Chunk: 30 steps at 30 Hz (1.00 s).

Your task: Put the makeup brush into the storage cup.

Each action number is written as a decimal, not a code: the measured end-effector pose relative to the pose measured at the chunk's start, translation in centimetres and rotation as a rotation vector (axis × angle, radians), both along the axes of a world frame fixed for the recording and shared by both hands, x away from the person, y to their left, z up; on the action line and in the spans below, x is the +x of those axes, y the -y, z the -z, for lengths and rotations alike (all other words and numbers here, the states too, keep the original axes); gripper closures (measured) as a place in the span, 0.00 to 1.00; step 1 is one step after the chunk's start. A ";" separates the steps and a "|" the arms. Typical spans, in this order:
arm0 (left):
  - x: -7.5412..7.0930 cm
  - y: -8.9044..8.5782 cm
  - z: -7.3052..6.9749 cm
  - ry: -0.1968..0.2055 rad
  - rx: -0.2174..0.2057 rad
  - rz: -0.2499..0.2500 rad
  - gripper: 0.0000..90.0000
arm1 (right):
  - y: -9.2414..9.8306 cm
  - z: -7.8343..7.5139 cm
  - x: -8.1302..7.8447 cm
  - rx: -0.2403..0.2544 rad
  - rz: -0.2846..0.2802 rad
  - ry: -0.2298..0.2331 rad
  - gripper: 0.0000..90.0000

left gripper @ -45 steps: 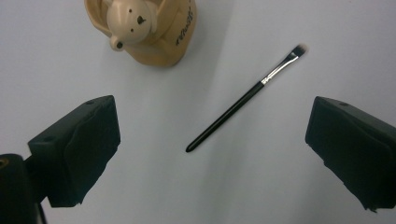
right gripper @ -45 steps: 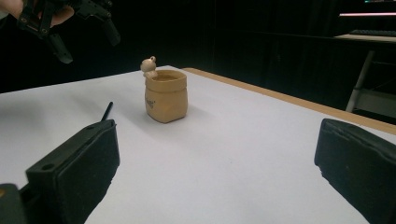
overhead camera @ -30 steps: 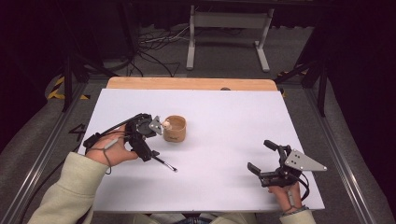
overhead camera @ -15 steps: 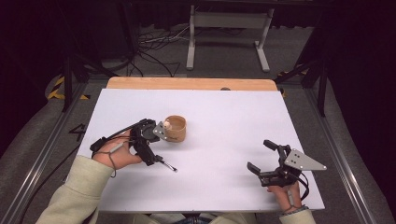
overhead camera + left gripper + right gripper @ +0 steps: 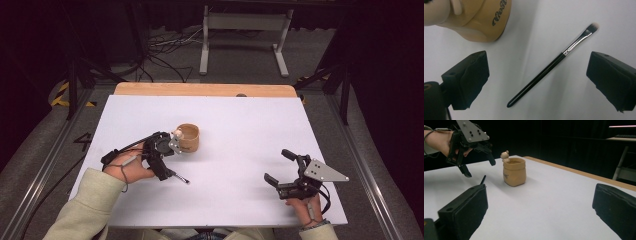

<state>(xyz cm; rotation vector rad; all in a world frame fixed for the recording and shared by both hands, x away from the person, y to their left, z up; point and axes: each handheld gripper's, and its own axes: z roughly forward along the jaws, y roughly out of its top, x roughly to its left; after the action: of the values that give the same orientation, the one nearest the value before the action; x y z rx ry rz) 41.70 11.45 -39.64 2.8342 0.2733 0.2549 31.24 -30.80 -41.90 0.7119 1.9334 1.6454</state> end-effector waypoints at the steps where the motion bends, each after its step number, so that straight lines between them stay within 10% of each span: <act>1: 0.0 0.0 0.1 -0.002 -0.002 -0.004 0.06 | 0.0 0.0 0.0 0.000 0.000 0.000 0.01; 30: 0.3 0.3 2.2 -0.064 0.029 0.014 0.08 | 0.0 0.0 0.0 -0.002 -0.009 -0.001 0.01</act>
<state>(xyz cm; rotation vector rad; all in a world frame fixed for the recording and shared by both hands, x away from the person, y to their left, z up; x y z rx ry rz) 41.98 11.13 -41.85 2.8759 0.2650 0.1662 31.23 -30.78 -41.87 0.7045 1.9413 1.6492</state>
